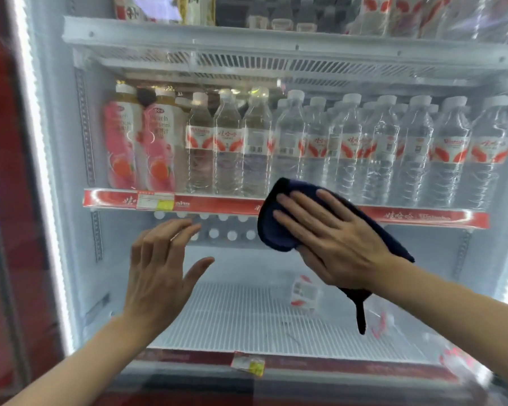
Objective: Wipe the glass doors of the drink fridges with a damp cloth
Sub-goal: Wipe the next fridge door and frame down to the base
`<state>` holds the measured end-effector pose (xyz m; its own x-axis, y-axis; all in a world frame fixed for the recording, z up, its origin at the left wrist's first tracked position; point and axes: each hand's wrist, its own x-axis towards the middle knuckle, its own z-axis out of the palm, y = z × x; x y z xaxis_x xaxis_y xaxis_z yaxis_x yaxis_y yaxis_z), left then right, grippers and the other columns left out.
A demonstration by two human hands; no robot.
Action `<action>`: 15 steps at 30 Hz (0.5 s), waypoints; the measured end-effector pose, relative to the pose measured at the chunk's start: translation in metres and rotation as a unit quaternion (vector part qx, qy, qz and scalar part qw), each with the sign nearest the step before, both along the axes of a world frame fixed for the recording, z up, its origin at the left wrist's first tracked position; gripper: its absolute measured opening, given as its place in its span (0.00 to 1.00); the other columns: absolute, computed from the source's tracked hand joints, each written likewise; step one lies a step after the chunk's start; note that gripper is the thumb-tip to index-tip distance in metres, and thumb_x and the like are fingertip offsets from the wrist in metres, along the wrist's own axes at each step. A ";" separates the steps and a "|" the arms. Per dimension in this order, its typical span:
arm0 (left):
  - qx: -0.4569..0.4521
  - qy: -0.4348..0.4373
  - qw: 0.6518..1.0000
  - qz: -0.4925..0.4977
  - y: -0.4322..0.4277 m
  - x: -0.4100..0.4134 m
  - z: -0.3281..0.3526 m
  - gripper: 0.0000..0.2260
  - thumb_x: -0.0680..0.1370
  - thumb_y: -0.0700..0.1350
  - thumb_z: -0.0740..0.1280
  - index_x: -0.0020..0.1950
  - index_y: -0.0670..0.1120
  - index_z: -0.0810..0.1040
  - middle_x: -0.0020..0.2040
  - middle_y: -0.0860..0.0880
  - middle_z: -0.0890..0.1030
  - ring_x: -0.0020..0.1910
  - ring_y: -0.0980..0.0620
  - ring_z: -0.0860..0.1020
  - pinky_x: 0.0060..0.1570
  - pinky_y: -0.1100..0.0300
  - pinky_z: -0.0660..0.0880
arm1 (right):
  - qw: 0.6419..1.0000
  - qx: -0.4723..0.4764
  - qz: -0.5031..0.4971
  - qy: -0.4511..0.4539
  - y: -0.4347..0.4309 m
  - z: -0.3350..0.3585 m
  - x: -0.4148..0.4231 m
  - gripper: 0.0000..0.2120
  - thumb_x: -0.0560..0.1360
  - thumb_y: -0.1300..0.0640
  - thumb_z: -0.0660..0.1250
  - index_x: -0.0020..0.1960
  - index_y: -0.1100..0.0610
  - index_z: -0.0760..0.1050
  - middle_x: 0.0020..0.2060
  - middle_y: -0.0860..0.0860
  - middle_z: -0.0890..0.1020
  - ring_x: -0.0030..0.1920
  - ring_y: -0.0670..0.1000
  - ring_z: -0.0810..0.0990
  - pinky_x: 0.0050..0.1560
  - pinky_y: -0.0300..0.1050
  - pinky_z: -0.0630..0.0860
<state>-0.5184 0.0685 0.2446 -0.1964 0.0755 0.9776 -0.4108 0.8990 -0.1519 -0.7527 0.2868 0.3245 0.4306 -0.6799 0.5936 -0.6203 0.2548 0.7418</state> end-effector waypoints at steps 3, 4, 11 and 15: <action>0.002 -0.011 1.000 0.009 -0.008 0.004 -0.011 0.27 0.80 0.57 0.66 0.72 0.42 0.69 0.69 0.44 0.70 0.67 0.43 0.70 0.64 0.45 0.68 | 0.994 -0.081 0.006 -0.073 -0.010 0.004 0.011 0.29 0.84 0.52 0.54 0.83 0.60 0.57 0.82 0.58 0.57 0.83 0.58 0.54 0.82 0.59 0.51; -0.001 -0.008 1.000 0.011 -0.008 0.003 -0.013 0.27 0.80 0.56 0.67 0.72 0.42 0.69 0.70 0.44 0.70 0.68 0.43 0.70 0.65 0.45 0.68 | 0.991 -0.103 0.007 -0.091 -0.013 -0.001 0.015 0.29 0.84 0.52 0.54 0.82 0.61 0.57 0.82 0.59 0.57 0.83 0.58 0.55 0.82 0.60 0.51; -0.018 -0.023 0.999 0.022 -0.011 0.005 -0.011 0.25 0.81 0.55 0.66 0.72 0.42 0.70 0.70 0.45 0.70 0.70 0.44 0.69 0.69 0.48 0.63 | 0.996 -0.062 -0.003 -0.068 -0.047 -0.087 0.043 0.30 0.84 0.49 0.55 0.83 0.60 0.56 0.82 0.58 0.56 0.83 0.59 0.54 0.82 0.61 0.50; -0.014 -0.033 0.999 -0.019 -0.013 0.020 -0.007 0.23 0.82 0.53 0.65 0.72 0.42 0.70 0.69 0.46 0.71 0.69 0.44 0.70 0.68 0.50 0.65 | 0.997 0.068 -0.014 0.036 -0.037 -0.081 0.037 0.30 0.86 0.47 0.53 0.84 0.58 0.52 0.83 0.56 0.54 0.84 0.56 0.51 0.83 0.57 0.47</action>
